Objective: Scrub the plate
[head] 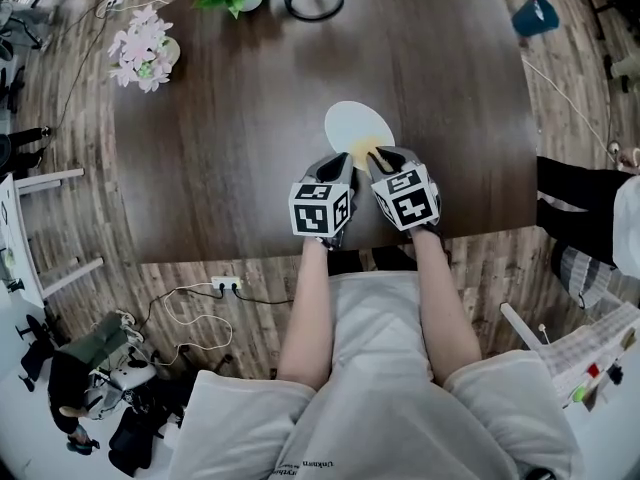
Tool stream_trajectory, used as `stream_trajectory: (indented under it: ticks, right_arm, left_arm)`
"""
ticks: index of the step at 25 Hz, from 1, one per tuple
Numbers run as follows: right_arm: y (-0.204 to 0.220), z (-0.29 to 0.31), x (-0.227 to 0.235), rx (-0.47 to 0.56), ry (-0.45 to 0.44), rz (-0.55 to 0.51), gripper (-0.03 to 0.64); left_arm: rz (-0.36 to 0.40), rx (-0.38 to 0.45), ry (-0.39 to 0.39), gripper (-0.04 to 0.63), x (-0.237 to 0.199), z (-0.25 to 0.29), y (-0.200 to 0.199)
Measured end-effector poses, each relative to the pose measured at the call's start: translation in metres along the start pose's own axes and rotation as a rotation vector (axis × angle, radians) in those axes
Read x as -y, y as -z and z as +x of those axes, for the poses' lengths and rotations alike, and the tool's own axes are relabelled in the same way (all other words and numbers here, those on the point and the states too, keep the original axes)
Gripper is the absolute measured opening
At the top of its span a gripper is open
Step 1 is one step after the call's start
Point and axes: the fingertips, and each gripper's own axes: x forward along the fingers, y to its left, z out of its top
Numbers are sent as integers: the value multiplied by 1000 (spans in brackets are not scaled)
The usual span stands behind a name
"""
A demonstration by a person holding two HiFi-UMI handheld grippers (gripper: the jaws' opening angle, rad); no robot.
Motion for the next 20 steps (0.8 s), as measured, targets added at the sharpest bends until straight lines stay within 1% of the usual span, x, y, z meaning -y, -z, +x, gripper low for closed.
stream_trajectory:
  ticks: [11, 16, 20]
  right_arm:
    - [1, 8, -17, -17, -28, -41, 72]
    - [-4, 17, -23, -32, -34, -68, 72]
    - [-12, 21, -28, -38, -41, -87, 72]
  left_arm:
    - [-37, 23, -34, 2, -15, -13, 8]
    - [-62, 47, -70, 2, -33, -16, 2]
    - [-70, 50, -66, 2, -38, -15, -3]
